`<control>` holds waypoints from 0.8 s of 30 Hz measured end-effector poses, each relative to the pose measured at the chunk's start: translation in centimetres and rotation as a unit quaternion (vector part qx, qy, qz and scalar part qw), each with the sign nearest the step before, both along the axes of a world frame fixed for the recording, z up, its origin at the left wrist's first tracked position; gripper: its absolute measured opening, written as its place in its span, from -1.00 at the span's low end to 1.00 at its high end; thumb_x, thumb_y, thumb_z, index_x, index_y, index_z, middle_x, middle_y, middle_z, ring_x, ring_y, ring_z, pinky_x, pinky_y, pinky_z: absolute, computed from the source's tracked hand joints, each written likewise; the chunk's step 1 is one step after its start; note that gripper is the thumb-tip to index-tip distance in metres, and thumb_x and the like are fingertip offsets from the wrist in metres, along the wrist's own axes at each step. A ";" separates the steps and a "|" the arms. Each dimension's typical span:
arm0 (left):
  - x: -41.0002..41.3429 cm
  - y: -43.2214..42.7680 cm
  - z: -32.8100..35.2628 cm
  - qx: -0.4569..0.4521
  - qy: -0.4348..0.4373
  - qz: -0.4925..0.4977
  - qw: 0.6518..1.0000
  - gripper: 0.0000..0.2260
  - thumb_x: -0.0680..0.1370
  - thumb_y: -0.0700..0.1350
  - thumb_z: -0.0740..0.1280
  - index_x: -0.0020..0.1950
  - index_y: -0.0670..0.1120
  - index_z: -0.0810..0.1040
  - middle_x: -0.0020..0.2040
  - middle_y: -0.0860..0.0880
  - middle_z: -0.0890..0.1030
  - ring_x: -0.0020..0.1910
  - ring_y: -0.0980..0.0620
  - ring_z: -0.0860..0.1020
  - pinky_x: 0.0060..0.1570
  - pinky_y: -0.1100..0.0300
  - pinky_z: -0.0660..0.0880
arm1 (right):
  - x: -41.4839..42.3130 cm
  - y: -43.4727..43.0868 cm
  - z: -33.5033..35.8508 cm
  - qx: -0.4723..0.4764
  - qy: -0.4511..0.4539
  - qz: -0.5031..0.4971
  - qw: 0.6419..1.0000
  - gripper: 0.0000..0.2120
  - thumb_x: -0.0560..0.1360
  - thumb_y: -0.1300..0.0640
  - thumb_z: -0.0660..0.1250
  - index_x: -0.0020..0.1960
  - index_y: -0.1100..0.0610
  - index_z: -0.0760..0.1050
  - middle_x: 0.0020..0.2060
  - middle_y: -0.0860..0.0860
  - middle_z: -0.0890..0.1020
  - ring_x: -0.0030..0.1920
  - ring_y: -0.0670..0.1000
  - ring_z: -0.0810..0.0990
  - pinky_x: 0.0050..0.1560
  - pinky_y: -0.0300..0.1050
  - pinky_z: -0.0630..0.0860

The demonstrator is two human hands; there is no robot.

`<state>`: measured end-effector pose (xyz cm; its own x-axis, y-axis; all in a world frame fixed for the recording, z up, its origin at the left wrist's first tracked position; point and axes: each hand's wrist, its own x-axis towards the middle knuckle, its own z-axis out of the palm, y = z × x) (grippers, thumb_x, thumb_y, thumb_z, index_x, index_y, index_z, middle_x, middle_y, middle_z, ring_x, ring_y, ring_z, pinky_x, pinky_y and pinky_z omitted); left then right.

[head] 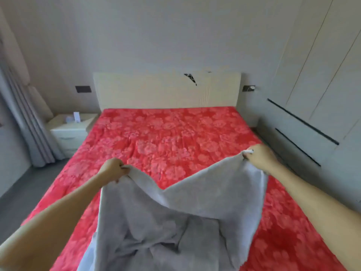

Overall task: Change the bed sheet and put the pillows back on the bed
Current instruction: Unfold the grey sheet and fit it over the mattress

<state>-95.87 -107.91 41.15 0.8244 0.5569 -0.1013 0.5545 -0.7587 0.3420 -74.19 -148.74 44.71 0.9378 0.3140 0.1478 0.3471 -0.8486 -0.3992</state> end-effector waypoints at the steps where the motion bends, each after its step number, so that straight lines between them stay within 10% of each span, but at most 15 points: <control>1: -0.2 -0.4 -2.6 -0.017 0.022 0.007 1.000 -0.70 0.49 -0.11 0.34 -0.45 -0.09 0.42 -0.56 -0.05 0.51 -0.57 0.03 0.52 -0.41 0.24 0.40 | -0.3 0.0 -3.1 -0.032 0.051 0.018 0.998 -0.64 0.49 0.14 0.27 -0.45 0.14 0.29 -0.53 0.06 0.29 -0.41 0.03 0.27 -0.42 -0.07 0.12; 11: 1.4 -2.6 -11.4 -0.224 0.335 0.053 0.914 -0.84 0.52 -0.13 0.37 -0.24 -0.11 0.50 -0.59 0.10 0.55 -0.53 0.15 0.57 -0.46 0.31 0.53 | -1.1 2.3 -16.7 -0.171 0.425 0.140 0.877 -0.56 0.43 0.24 0.24 -0.50 0.03 0.08 -0.59 -0.11 0.08 -0.50 -0.08 0.02 -0.41 -0.11 -0.05; 14: 8.1 1.1 -9.6 -0.195 0.139 0.158 0.958 -0.84 0.52 -0.23 0.32 -0.26 -0.19 0.46 -0.41 -0.09 0.61 -0.34 -0.04 0.62 -0.40 0.24 0.56 | 4.5 8.3 -15.3 -0.119 0.330 0.049 0.935 -0.62 0.52 0.25 0.20 -0.47 0.11 0.29 -0.62 -0.08 0.31 -0.45 0.01 0.31 -0.49 -0.15 0.14; 16: 14.9 5.2 -5.6 -0.118 -0.099 0.202 0.967 -0.86 0.52 -0.28 0.25 -0.22 -0.26 0.52 -0.22 -0.22 0.61 -0.15 -0.14 0.62 -0.27 0.18 0.52 | 11.5 13.7 -10.7 0.019 0.161 -0.058 0.985 -0.72 0.58 0.23 0.15 -0.17 0.31 0.57 -0.25 0.16 0.63 -0.12 0.13 0.57 -0.29 -0.13 0.35; 17: 18.2 6.9 -2.3 -0.091 -0.223 0.198 0.950 -0.85 0.51 -0.30 0.22 -0.15 -0.29 0.57 -0.14 -0.23 0.62 -0.07 -0.11 0.60 -0.20 0.23 0.47 | 15.8 16.0 -7.1 0.184 0.097 -0.109 0.972 -0.73 0.59 0.23 0.14 0.00 0.35 0.57 -0.06 0.21 0.63 0.01 0.12 0.58 -0.20 -0.14 0.36; 19: 23.3 8.7 5.5 -0.084 -0.418 0.133 0.895 -0.78 0.55 -0.29 0.19 0.11 -0.24 0.58 0.16 -0.15 0.59 0.16 0.02 0.52 -0.11 0.55 0.33 | 22.1 18.9 1.1 0.535 0.047 -0.114 0.836 -0.77 0.58 0.17 0.17 0.14 0.23 0.51 0.06 0.13 0.57 0.07 0.03 0.53 -0.08 -0.19 0.43; 21: 26.0 8.7 11.9 -0.017 -0.495 0.031 0.868 -0.64 0.60 -0.18 0.21 0.40 -0.15 0.37 0.42 -0.02 0.38 0.40 0.08 0.32 0.08 0.69 0.09 | 25.1 19.9 5.3 0.689 0.084 0.026 0.720 -0.54 0.55 0.07 0.22 0.43 0.01 0.25 0.34 0.03 0.42 0.27 -0.02 0.47 0.20 -0.04 0.49; 24: 26.0 8.5 11.1 0.118 -0.469 -0.058 0.873 -0.54 0.58 -0.12 0.25 0.47 -0.08 0.28 0.41 0.15 0.25 0.49 0.00 0.19 0.33 0.37 0.08 | 24.7 19.7 3.0 0.611 0.101 0.089 0.780 -0.31 0.56 0.17 0.24 0.56 -0.03 -0.05 0.53 -0.01 0.13 0.45 -0.10 0.24 0.38 -0.18 0.28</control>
<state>-69.87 -99.36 52.24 0.5357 0.3779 0.7551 0.0291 -0.9020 0.4307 -49.50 -129.03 47.67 0.9384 0.1816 0.2941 0.2419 0.2629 -0.9340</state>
